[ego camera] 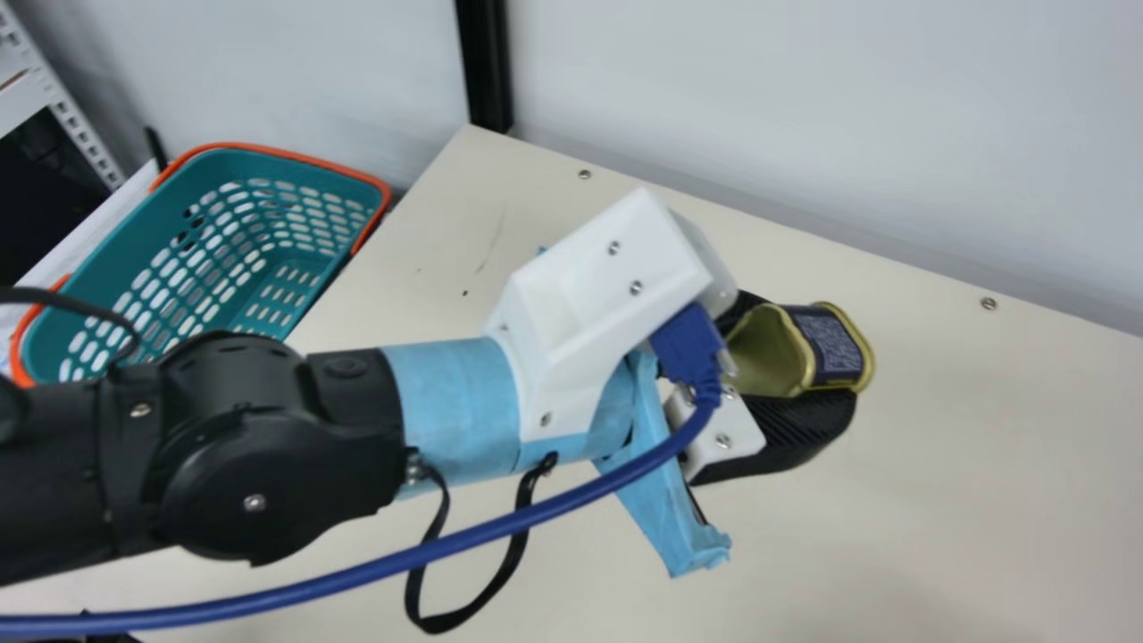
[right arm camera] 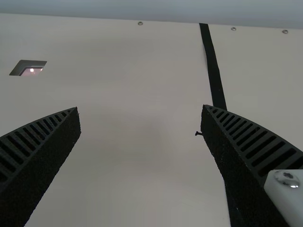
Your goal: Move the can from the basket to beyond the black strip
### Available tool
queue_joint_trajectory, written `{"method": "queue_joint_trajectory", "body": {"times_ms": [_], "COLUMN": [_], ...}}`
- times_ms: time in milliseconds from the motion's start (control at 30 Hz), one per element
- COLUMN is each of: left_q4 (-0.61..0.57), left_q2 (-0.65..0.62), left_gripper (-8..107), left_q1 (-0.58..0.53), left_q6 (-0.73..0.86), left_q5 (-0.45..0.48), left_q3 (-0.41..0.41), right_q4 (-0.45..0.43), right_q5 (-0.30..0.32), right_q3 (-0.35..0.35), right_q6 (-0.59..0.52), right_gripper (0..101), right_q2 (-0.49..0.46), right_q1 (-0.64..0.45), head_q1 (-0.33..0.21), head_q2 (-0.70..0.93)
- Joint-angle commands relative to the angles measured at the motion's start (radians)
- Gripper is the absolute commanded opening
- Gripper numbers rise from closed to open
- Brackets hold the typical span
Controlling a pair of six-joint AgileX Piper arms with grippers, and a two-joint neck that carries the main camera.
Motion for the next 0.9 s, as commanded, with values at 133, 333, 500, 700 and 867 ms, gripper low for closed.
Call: {"method": "queue_joint_trajectory", "body": {"times_ms": [133,333,500,700,867], "left_q4": [0.000,0.000,0.000,0.000,0.000], "left_q2": [0.000,0.000,0.000,0.000,0.000], "left_gripper": [10,10,10,10,10], "left_q1": [0.000,0.000,0.000,0.000,0.000], "left_q6": [0.000,0.000,0.000,0.000,0.000], "left_q5": [0.000,0.000,0.000,0.000,0.000], "left_q3": [0.000,0.000,0.000,0.000,0.000], "right_q4": [0.000,0.000,0.000,-0.003,0.033], "right_q5": [0.000,0.000,0.000,-0.004,-0.046], "right_q3": [0.000,0.000,0.000,-0.003,-0.034], "right_q6": [0.000,0.000,0.000,0.006,0.006], "right_gripper": [101,101,101,101,101], "right_q2": [0.000,0.000,0.000,0.006,0.062], "right_q1": [0.000,0.000,0.000,0.007,0.064], "head_q1": [-0.035,-0.028,-0.028,-0.028,-0.028], "head_q2": [-0.117,-0.228,-0.228,-0.228,-0.228]}}
